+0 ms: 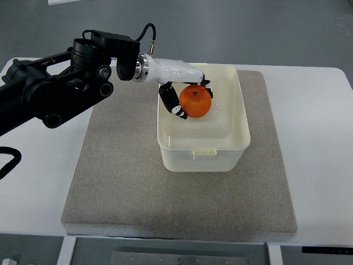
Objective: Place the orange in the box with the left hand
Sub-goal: 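Carry the orange over the white box and lower it inside, then open the left hand fingers and lift away from the box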
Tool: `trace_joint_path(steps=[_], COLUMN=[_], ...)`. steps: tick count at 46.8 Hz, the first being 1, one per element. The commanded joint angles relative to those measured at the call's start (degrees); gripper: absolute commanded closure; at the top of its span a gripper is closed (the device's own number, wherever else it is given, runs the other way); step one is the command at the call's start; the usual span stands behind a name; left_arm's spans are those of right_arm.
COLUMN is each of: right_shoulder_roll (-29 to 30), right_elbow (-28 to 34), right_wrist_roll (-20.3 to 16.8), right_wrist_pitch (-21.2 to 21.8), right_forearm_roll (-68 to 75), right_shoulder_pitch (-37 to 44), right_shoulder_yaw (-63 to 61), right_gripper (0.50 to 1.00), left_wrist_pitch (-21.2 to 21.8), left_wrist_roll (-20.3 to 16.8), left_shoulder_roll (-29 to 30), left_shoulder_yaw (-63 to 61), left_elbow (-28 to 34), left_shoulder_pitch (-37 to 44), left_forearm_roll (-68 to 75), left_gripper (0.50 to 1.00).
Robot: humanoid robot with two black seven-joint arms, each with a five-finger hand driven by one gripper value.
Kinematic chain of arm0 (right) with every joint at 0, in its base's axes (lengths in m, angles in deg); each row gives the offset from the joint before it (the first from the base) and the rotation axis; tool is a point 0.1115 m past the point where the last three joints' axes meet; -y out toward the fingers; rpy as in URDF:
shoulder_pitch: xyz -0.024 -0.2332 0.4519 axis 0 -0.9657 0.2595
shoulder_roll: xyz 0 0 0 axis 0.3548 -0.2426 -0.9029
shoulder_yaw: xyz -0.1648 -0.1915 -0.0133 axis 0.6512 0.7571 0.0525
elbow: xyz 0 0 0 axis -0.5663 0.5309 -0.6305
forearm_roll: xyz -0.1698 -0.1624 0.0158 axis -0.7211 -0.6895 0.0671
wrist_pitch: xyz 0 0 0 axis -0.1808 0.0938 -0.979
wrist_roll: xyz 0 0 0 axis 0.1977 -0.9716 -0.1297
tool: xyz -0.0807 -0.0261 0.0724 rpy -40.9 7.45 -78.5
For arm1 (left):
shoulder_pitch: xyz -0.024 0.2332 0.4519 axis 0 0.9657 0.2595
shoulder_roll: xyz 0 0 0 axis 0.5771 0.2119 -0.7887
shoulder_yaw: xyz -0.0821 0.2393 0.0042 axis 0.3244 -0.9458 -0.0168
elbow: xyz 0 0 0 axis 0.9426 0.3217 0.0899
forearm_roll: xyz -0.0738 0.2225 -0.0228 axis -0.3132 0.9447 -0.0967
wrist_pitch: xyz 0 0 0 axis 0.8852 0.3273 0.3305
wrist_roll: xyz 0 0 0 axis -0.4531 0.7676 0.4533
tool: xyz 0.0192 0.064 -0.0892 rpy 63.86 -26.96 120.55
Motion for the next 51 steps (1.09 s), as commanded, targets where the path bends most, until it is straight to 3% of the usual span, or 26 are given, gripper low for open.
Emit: trace_joint_path(steps=[1,3,21,35,42,51], right_shoulder_roll=[0.0,0.0,0.0,0.0,0.0,0.0], right_elbow=[-0.04,0.05,0.05,-0.04,-0.04,0.05], right_wrist_roll=[0.0,0.0,0.0,0.0,0.0,0.0], right_wrist_pitch=[0.0,0.0,0.0,0.0,0.0,0.0], right_forearm_roll=[-0.01,-0.01,-0.01,-0.09,-0.01,-0.01], right_shoulder_pitch=[0.0,0.0,0.0,0.0,0.0,0.0], right_shoulder_yaw=[0.0,0.0,0.0,0.0,0.0,0.0], right_gripper=[0.568,0.568,0.568,0.568,0.568,0.568], left_wrist_pitch=[-0.01,-0.01,-0.01,0.17,-0.01,0.08], left_wrist_roll=[-0.01,-0.01,0.08,0.17,0.17,0.17], left_shoulder_roll=[-0.01,-0.01,0.78,4.03,8.43,11.33], left_shoulder_yaw=[0.04,0.04,2.23,9.61,13.22,14.71], left_elbow=[0.08,0.08,0.26,2.98,5.53,10.53], left_shoulder_pitch=[0.03,0.03,0.11,-0.06,0.29,6.17], left_forearm_roll=[-0.08,-0.08,-4.64,-20.28,-31.09,-47.0], left_gripper=[0.534,0.51,0.504,0.504,0.504,0.504])
